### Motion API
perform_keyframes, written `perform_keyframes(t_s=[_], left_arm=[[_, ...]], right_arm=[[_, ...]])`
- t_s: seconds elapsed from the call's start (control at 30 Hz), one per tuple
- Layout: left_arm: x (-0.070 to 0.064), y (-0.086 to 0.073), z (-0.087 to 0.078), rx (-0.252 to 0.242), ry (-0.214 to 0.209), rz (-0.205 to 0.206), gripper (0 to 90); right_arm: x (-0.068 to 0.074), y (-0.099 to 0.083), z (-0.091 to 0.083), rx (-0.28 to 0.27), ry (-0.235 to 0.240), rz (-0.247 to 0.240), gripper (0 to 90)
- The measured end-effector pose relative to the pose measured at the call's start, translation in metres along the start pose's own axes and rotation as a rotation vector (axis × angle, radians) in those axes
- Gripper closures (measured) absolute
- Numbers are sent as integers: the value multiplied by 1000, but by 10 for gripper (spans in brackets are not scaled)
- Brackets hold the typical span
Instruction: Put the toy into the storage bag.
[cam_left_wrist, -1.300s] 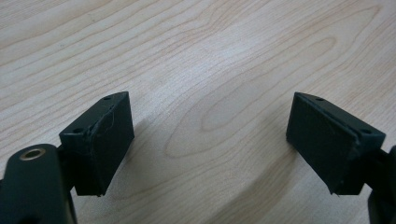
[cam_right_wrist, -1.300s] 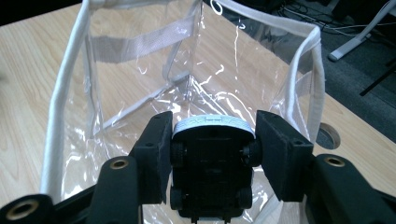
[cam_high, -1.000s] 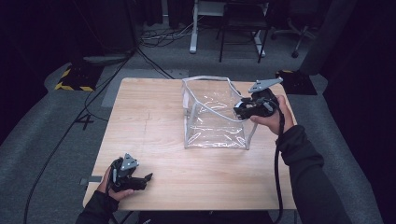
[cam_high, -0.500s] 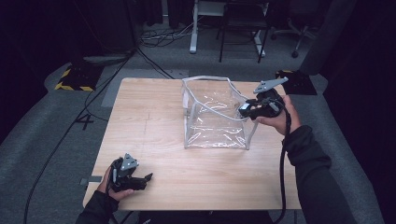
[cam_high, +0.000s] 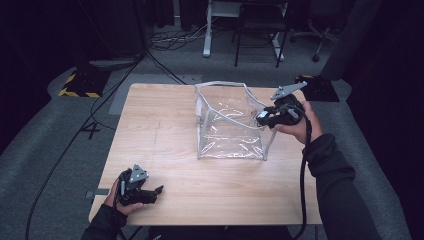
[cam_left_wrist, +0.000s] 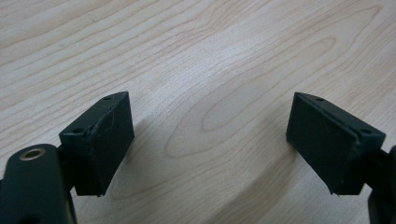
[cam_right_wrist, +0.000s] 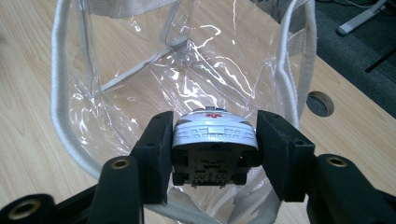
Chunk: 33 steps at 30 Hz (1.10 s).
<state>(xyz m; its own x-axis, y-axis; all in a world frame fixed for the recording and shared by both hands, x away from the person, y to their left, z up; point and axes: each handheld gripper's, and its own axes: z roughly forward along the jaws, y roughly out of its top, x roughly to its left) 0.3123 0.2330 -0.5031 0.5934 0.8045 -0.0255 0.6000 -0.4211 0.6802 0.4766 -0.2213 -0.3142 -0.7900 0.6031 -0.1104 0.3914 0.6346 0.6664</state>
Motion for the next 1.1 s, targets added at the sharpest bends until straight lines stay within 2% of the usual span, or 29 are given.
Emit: perform_keyframes(t_s=[0.13, 0.33, 0.63, 0.77, 0.83, 0.93, 1.1], left_arm=[[0, 0, 0, -2, -1, 0, 153], [0, 0, 0, 0, 1, 0, 153], [0, 0, 0, 2, -1, 0, 153], [0, 0, 0, -1, 0, 0, 153], [0, 0, 0, 2, -3, 2, 153], [0, 0, 0, -2, -2, -3, 152], [0, 0, 1, -5, -1, -4, 152]], right_arm=[[2, 1, 3, 2, 3, -17, 484], [3, 1, 6, 5, 7, -7, 483], [4, 2, 10, 6, 9, -28, 482], [5, 2, 9, -13, 9, -20, 472], [6, 2, 7, -33, 26, -3, 458], [6, 3, 7, -25, 15, -23, 470], [6, 3, 6, -32, 17, -11, 469]])
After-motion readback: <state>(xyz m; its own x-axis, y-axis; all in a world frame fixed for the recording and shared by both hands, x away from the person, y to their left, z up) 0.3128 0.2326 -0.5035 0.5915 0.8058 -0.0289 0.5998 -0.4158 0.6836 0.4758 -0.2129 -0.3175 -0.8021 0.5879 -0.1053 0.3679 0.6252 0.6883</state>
